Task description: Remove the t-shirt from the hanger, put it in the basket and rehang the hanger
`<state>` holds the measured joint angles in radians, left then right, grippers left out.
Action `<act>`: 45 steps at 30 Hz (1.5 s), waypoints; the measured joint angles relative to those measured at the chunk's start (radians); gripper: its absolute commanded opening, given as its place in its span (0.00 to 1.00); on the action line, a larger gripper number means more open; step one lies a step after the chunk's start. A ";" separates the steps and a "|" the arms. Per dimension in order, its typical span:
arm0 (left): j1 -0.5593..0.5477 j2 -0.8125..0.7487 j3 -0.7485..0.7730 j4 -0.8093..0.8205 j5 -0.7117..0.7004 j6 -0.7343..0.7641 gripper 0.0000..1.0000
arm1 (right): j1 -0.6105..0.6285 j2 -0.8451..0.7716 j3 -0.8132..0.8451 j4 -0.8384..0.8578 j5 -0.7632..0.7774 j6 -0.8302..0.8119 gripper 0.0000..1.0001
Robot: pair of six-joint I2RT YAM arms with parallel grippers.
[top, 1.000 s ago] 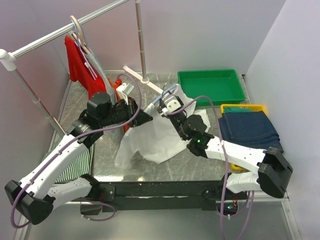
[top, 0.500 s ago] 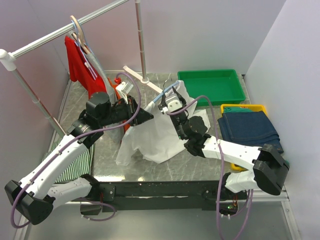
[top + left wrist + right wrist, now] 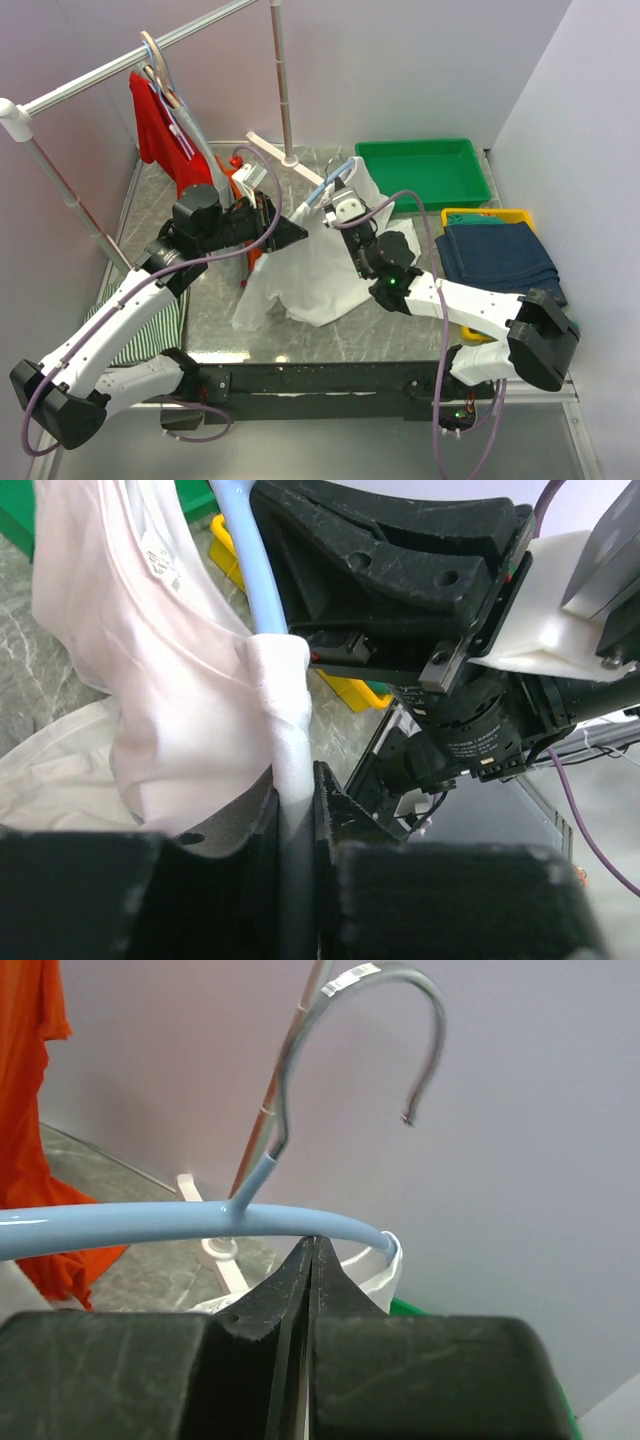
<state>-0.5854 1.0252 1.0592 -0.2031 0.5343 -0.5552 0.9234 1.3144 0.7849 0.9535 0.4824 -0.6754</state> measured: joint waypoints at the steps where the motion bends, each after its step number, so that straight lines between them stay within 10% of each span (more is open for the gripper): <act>1: 0.000 0.000 0.000 0.002 0.003 0.000 0.23 | 0.000 -0.002 0.000 0.000 0.003 0.001 0.00; 8: -0.003 0.000 0.000 0.002 0.035 -0.005 0.01 | -0.014 -0.012 0.000 0.041 0.042 0.001 0.00; 15: -0.010 -0.001 -0.004 -0.022 0.051 -0.005 0.01 | -0.057 -0.156 -0.005 -0.123 -0.031 0.145 0.01; 20: -0.010 -0.012 -0.008 -0.050 0.029 0.017 0.01 | -0.193 -0.309 0.083 -0.510 -0.221 0.418 0.58; 24: -0.010 -0.024 -0.008 -0.056 0.018 0.041 0.01 | -0.331 -0.373 0.201 -0.779 -0.415 0.613 0.73; 35: -0.010 -0.019 -0.029 -0.044 0.093 0.125 0.01 | -0.689 -0.242 0.402 -1.001 -1.188 1.054 0.72; 45: -0.006 0.161 0.052 -0.031 0.215 0.346 0.01 | -0.719 -0.296 0.400 -1.249 -1.116 0.965 0.74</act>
<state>-0.5919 1.1858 1.1110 -0.2337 0.7494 -0.2092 0.2039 1.0187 1.1847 -0.2958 -0.6338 0.2897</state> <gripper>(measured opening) 0.148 0.732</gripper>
